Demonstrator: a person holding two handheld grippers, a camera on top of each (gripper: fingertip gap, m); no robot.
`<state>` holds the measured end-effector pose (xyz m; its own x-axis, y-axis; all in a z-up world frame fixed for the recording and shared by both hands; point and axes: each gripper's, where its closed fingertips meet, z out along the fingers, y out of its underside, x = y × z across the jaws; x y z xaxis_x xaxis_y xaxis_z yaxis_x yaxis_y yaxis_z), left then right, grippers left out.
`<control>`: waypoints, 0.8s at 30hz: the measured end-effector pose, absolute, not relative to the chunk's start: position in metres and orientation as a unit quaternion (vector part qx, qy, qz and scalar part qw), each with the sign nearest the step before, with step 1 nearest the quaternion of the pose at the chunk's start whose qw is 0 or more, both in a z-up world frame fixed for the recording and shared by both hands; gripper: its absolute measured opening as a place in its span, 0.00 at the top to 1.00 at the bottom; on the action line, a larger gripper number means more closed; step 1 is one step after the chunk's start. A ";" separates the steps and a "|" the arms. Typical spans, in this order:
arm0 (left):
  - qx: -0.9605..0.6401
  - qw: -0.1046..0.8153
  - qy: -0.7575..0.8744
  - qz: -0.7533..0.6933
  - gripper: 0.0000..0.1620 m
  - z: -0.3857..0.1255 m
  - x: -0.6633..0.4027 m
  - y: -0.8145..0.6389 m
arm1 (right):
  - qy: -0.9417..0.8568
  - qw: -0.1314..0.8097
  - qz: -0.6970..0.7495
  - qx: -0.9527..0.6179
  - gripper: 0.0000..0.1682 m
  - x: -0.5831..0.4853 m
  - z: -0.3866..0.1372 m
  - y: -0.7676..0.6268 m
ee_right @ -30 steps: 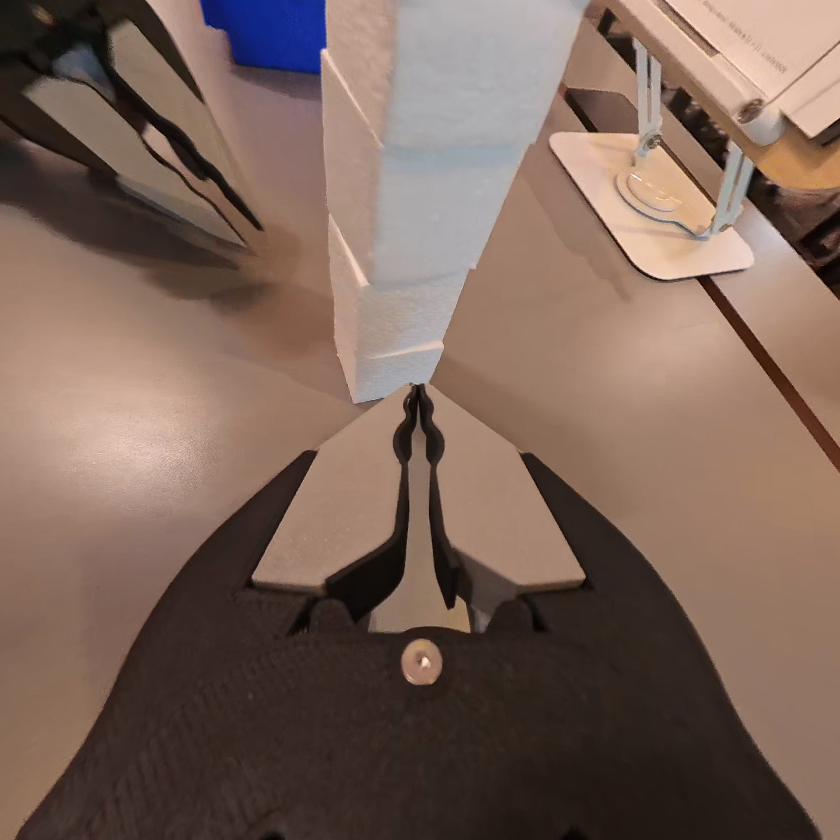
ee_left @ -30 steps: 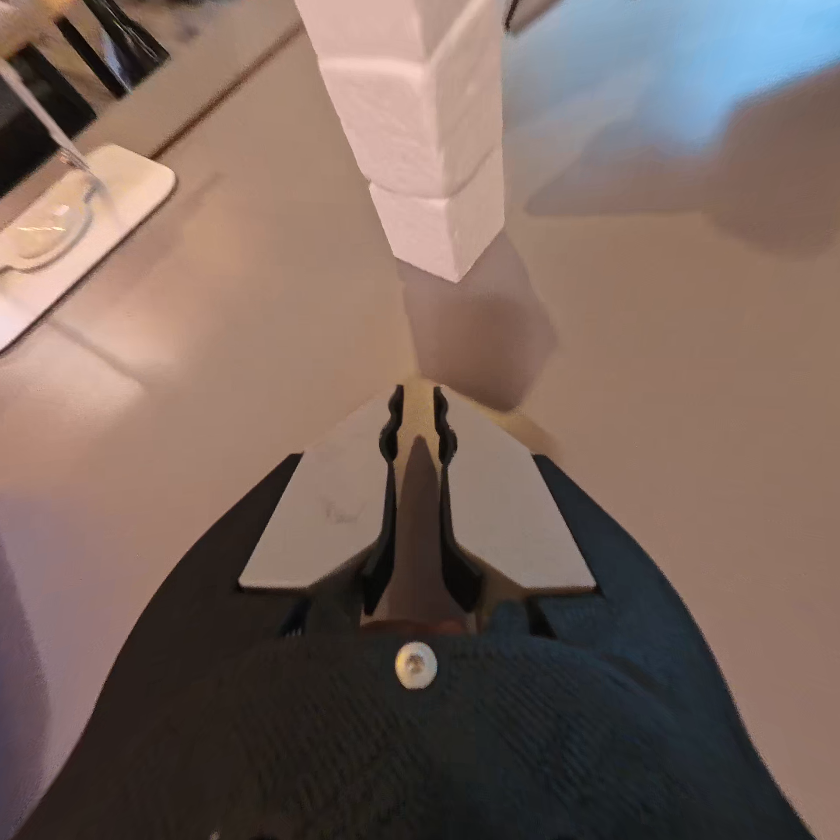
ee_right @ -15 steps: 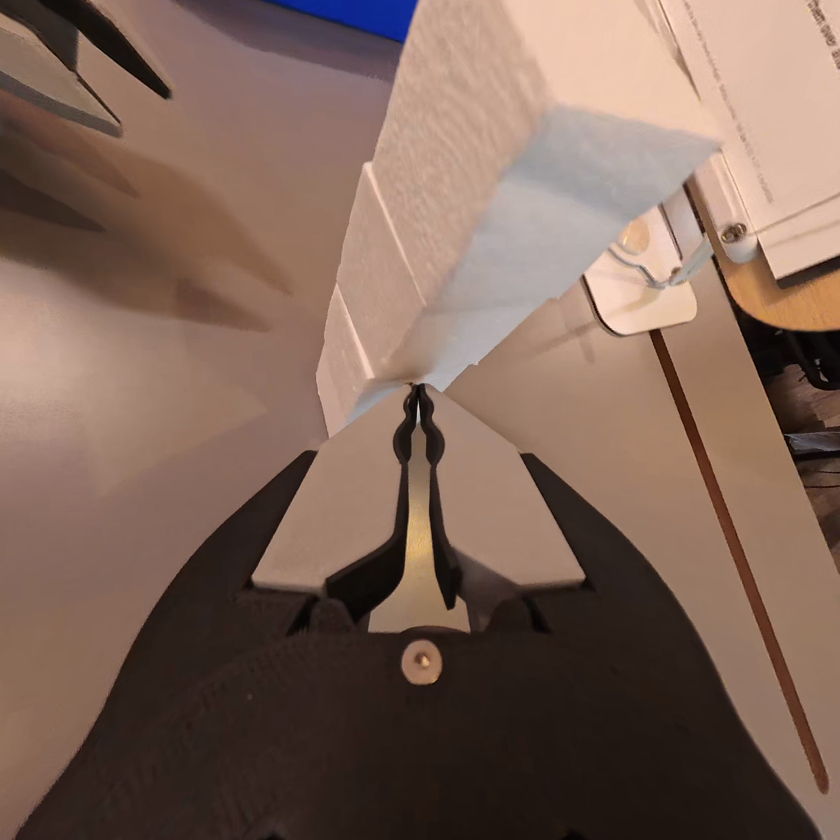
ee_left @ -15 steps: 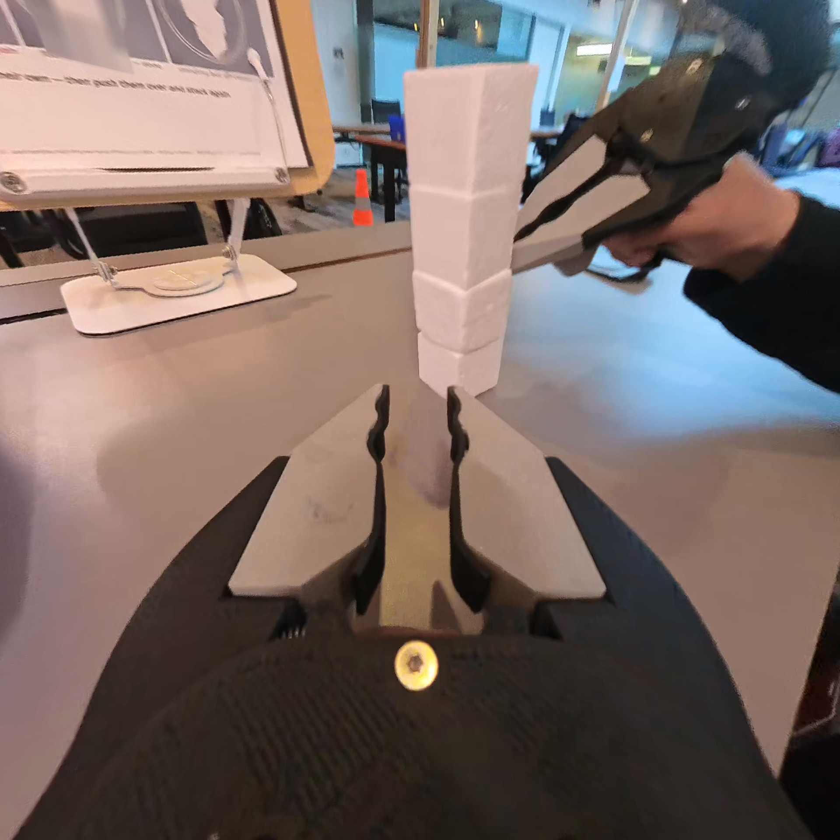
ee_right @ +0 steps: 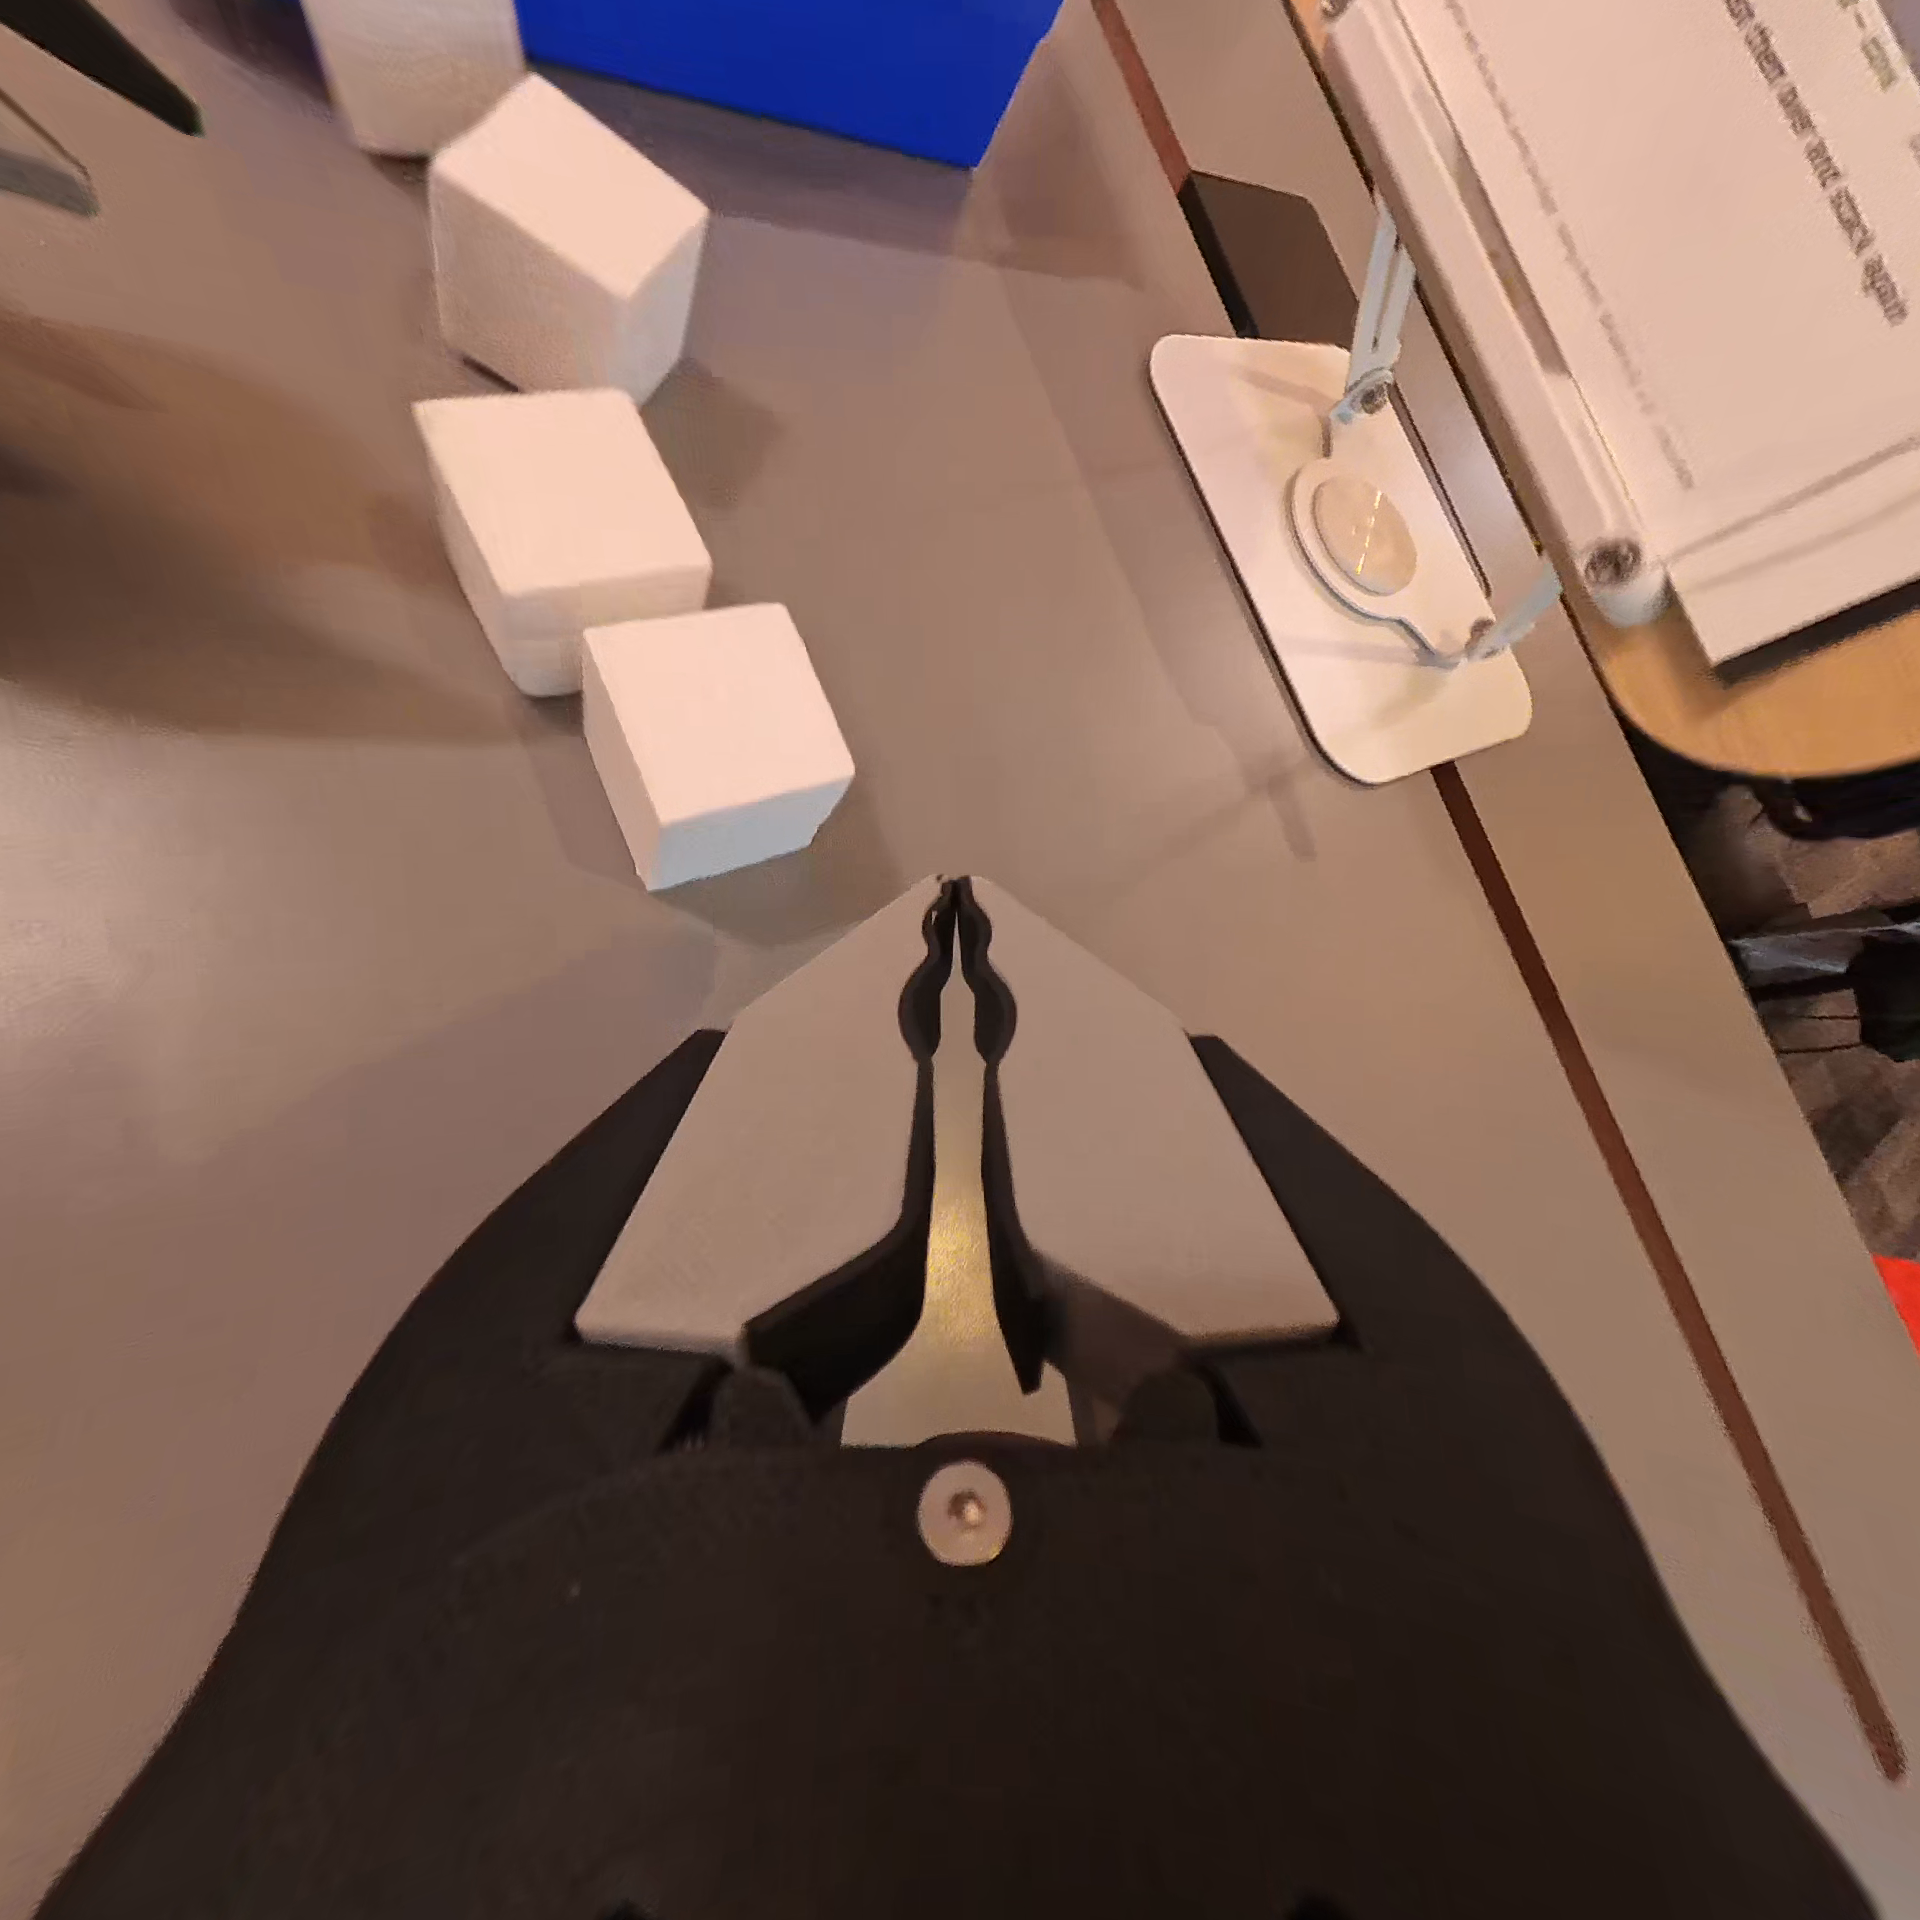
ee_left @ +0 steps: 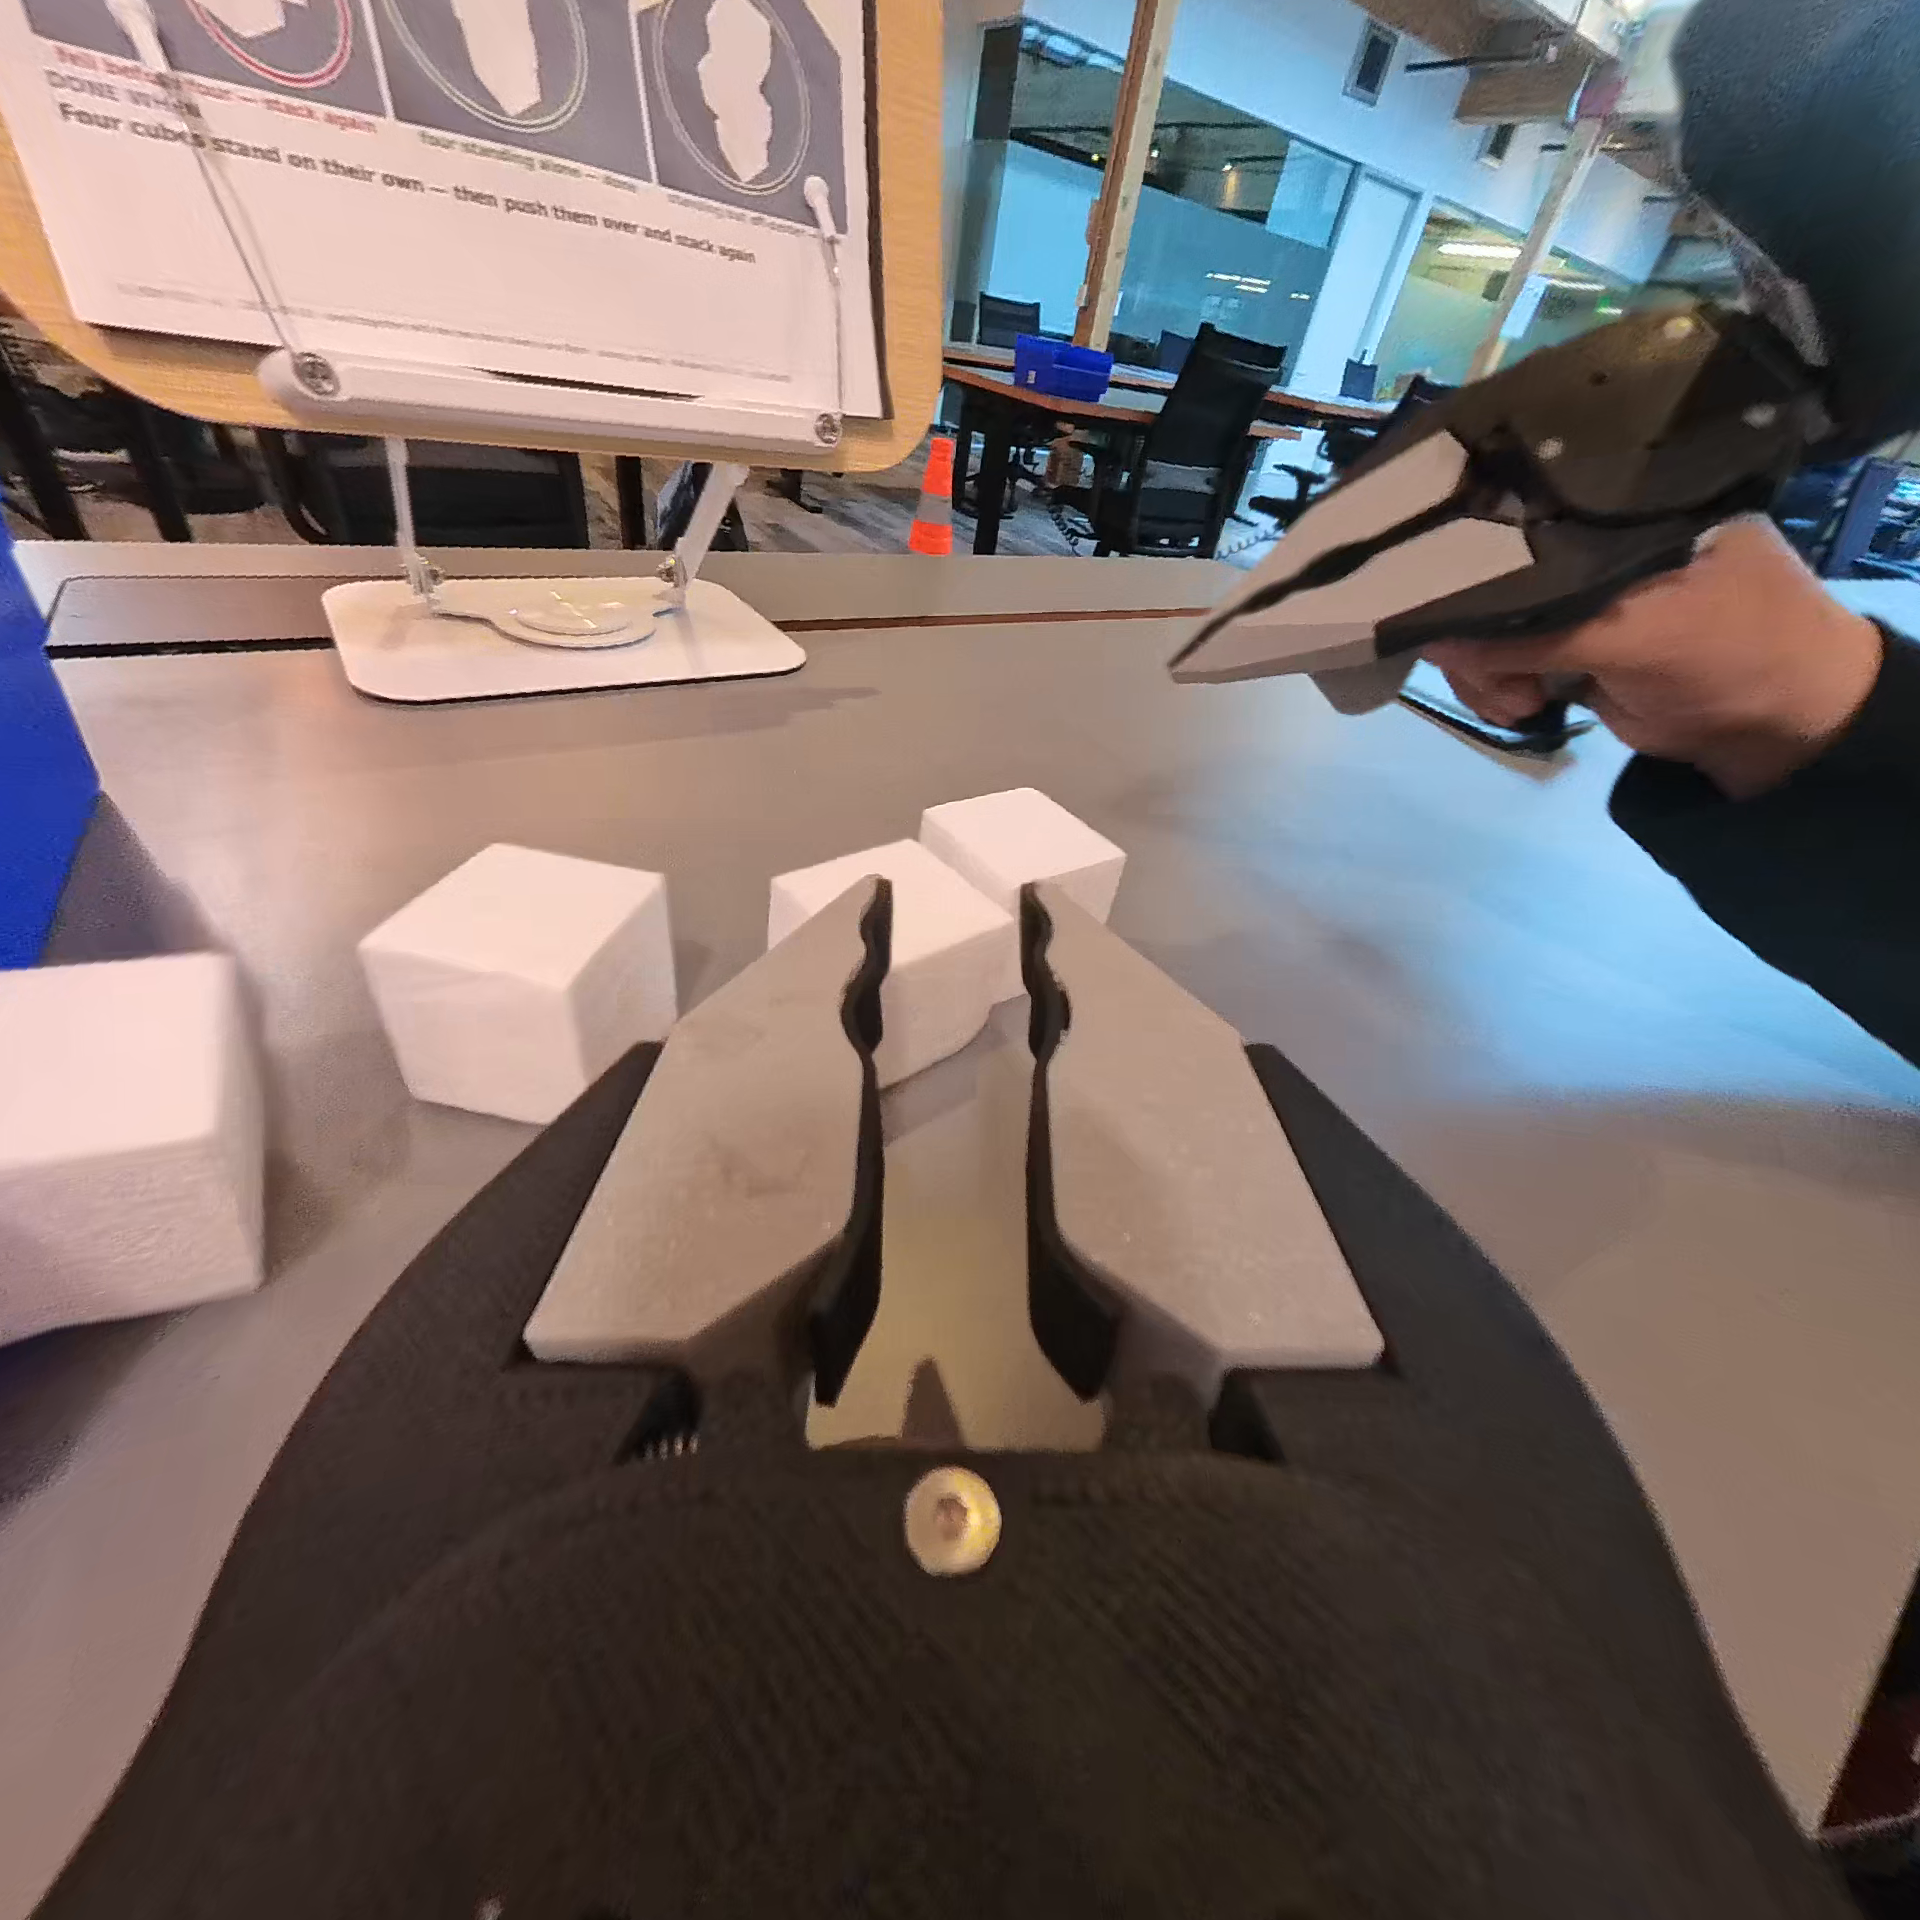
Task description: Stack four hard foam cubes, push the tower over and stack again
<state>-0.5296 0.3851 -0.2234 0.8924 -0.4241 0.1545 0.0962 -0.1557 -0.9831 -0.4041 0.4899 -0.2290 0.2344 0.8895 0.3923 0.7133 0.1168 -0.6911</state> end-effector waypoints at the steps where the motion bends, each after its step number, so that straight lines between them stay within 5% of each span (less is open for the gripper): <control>1: -0.733 0.639 0.110 -0.206 0.86 -0.224 -0.532 0.385 | -0.602 0.435 0.111 -0.660 1.00 -0.398 -0.232 0.489; 8: -0.713 0.634 0.128 -0.271 0.86 -0.218 -0.529 0.376 | -0.537 0.438 0.233 -0.682 1.00 -0.360 -0.265 0.489; 15: -0.734 0.615 0.175 -0.230 0.79 -0.229 -0.508 0.381 | -0.519 0.397 0.384 -0.652 0.79 -0.376 -0.254 0.461; 24: -0.747 0.600 0.234 -0.168 0.69 -0.240 -0.492 0.380 | -0.590 0.402 0.319 -0.623 0.64 -0.420 -0.274 0.450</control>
<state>-0.4916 0.3798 -0.2404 0.8347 -0.5499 -0.0298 -0.1476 -0.1713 -0.9741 -0.4201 0.4498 -0.2740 0.1005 0.9920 0.0769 0.4790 0.0195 -0.8776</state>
